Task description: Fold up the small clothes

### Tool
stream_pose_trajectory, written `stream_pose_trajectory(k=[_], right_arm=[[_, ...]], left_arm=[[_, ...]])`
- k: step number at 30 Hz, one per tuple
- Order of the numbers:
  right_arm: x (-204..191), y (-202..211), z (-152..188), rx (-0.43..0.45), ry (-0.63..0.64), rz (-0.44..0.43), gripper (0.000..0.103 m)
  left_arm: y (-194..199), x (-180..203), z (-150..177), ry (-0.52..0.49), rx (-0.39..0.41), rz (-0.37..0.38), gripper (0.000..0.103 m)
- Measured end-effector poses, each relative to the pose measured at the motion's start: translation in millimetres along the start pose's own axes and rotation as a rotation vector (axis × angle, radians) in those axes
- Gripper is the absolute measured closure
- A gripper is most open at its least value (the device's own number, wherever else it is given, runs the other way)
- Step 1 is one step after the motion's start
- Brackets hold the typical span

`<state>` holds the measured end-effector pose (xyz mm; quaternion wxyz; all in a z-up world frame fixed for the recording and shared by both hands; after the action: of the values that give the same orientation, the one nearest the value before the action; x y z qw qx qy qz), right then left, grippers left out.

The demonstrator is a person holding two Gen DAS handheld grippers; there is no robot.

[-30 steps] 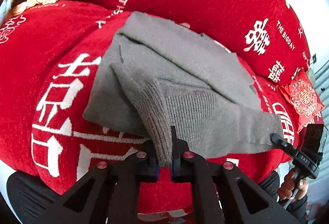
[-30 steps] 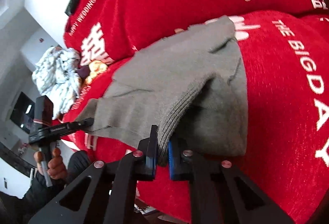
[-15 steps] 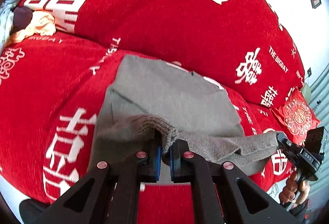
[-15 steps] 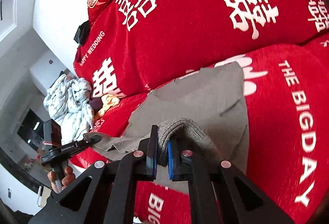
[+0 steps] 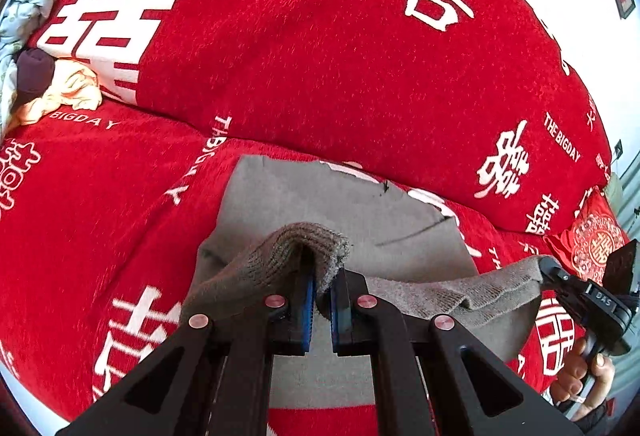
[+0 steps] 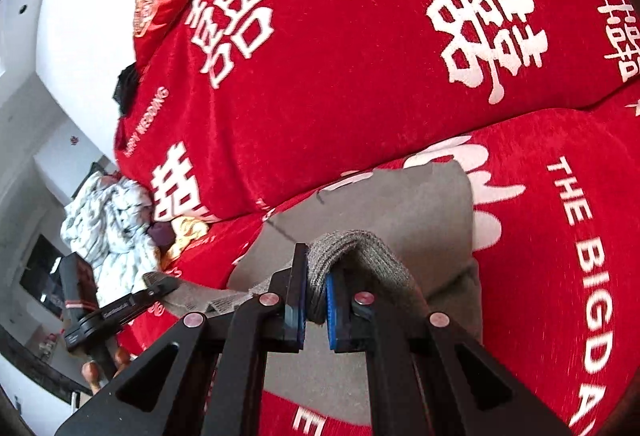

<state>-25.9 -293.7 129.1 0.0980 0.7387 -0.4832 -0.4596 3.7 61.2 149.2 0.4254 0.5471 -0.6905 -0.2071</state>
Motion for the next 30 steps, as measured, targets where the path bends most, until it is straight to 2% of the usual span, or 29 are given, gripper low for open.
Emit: stream_pose_trajectory(k=[9,13,16,18,21,24,26,28,30], right_arm=[[22,-43,-31,-0.021,-0.077,0.061,0.095],[33,-66,-39,-0.045,-0.095,0.085,0.095],[37,-76,-37,-0.063,-0.086,0.098,0.095],[38,-79,-35,-0.068,-0.065,0.112,0.095],[40,-80,-32,-0.074,-0.056,0.113,0.095],[41,-80,-30,-0.082,-0.039,0.105,0.095],[39,-80,-29,-0.086,-0.019,0.116,0.095],[38,-80,-27,-0.088,-0.004,0.121,0.095],[38,-79,-26,-0.091,-0.003,0.121,0.095]], left_arm=[[-40,-5,-46,0.012,-0.014,-0.036,0.096],[-75,-16,-55,0.033,-0.082,-0.068,0.096],[-87,-32,-52,0.055,-0.154,-0.015,0.095],[-92,-45,-51,0.053,-0.192,-0.006,0.095],[-100,-57,-48,-0.024,-0.220,-0.035,0.095],[-116,-59,-41,-0.159,-0.282,-0.008,0.095],[-129,-57,-36,-0.235,-0.320,-0.021,0.095],[-133,-56,-36,-0.264,-0.353,-0.008,0.095],[-111,-51,-39,-0.270,-0.233,-0.035,0.103]])
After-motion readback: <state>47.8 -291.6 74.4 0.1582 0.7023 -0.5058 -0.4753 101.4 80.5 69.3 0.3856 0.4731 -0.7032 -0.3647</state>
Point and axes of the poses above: each gripper's, at about its wrist camera, not at the fingertips, and y roughly against the way its jaws point, x to its right, z to its underside, the point moved 2 cm from there along -y, roughly the way its jaws point, and after that the axes turned 5 degrees about -x, right-handed, at the moved point
